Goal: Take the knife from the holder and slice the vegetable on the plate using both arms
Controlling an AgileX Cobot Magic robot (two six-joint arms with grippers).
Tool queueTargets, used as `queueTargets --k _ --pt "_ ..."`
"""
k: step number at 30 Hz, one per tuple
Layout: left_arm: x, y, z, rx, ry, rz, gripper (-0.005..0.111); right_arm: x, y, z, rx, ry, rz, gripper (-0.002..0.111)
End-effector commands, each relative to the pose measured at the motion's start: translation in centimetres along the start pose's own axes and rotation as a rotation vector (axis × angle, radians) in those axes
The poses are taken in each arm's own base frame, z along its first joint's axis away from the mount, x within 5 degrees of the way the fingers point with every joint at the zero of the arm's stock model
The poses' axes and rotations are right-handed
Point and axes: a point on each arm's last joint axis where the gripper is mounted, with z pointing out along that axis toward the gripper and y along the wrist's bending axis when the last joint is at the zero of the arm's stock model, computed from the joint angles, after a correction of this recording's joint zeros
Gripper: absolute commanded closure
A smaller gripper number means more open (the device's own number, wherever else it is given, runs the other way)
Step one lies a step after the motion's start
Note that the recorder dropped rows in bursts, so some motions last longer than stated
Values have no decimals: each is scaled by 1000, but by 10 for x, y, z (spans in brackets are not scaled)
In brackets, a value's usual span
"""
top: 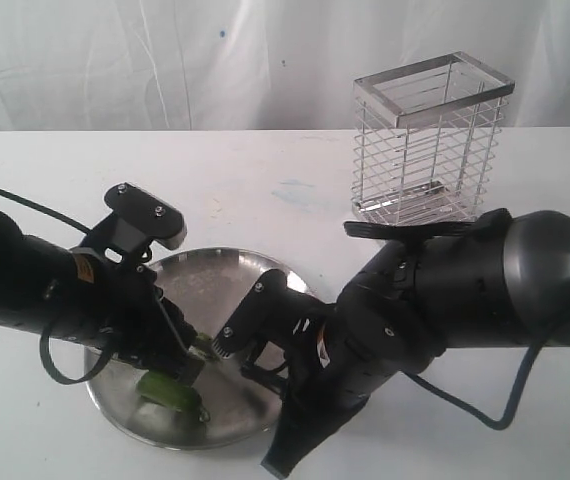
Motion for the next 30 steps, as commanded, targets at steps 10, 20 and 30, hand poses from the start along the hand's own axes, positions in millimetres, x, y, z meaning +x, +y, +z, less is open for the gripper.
queueTargets --k 10,20,30 --pt "4 -12 -15 124 4 -349 55 -11 -18 -31 48 -158 143 108" --pt "43 -25 -4 123 84 -566 55 -1 -30 -36 66 -97 136 108" --pt "45 -35 0 113 -47 -851 55 -5 -31 -44 80 -144 108 108"
